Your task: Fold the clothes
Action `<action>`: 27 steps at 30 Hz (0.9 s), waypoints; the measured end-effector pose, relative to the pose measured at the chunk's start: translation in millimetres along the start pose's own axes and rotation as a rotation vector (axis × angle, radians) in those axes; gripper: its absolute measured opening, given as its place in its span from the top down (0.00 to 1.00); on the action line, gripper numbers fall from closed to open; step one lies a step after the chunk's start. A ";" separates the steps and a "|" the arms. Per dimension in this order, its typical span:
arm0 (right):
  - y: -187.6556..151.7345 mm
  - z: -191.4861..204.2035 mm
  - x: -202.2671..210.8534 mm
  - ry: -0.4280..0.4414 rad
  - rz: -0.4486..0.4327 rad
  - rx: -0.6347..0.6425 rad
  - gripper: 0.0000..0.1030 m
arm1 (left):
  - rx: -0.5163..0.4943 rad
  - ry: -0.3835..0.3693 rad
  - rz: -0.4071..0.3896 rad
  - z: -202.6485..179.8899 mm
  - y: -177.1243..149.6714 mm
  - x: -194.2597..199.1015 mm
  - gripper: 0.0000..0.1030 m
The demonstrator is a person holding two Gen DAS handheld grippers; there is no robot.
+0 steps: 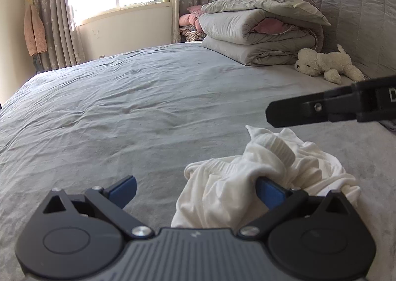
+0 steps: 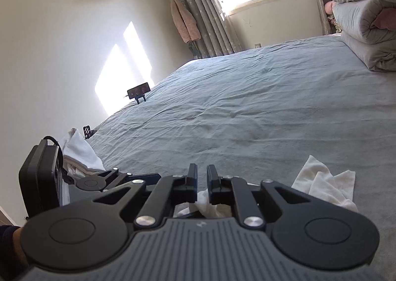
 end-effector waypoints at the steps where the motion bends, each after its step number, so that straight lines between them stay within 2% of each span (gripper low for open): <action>1: 0.3 -1.2 1.8 -0.009 0.001 0.004 0.86 | -0.005 -0.004 0.008 -1.6 -1.1 -2.1 0.00; 2: 0.4 -3.2 2.0 -0.033 0.007 0.008 0.85 | -0.010 -0.009 0.013 -2.9 -2.2 -4.3 0.00; 3: -0.3 -7.0 0.4 -0.070 0.023 0.009 0.75 | -0.015 -0.008 0.016 -3.8 -2.7 -6.6 0.00; 4: -2.4 -13.1 -1.9 -0.113 0.041 0.003 0.52 | -0.020 -0.005 0.017 -4.3 -3.0 -8.8 0.00; 6: -6.6 -27.2 -4.7 -0.188 0.057 -0.019 0.30 | -0.033 0.009 0.023 -5.6 -4.8 -14.6 0.00; 8: -13.1 -46.7 -9.7 -0.296 0.108 -0.062 0.28 | -0.049 0.026 0.033 -7.3 -7.1 -20.3 0.00; 15: -37.5 -96.8 -17.7 -0.487 0.234 -0.187 0.28 | -0.059 0.043 0.059 -8.1 -11.9 -34.7 0.00; 22: -45.2 -108.4 -25.8 -0.546 0.247 -0.174 0.28 | -0.074 0.042 0.027 -8.0 -12.8 -38.9 0.01; 23: -45.8 -107.8 -27.0 -0.543 0.246 -0.165 0.28 | -0.081 0.039 0.018 -8.6 -12.6 -38.3 0.05; 24: -46.3 -107.2 -28.3 -0.540 0.245 -0.157 0.33 | -0.084 0.029 0.012 -9.7 -12.1 -37.5 0.10; 26: -47.1 -104.7 -30.5 -0.528 0.247 -0.142 0.59 | -0.081 -0.005 0.008 -12.1 -10.8 -36.6 0.37; 27: -47.5 -102.9 -31.6 -0.520 0.250 -0.136 0.77 | -0.073 -0.026 0.011 -12.9 -10.5 -36.3 0.46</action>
Point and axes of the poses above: each gripper's, at about its wrist camera, not at the fingertips, and x roughly against the way its jaws point, z to its left, y to its top, the point moved 6 cm from there along -x, roughly the way its jaws point, and after that the axes turned 6 degrees about -y, right-handed, at the moved point
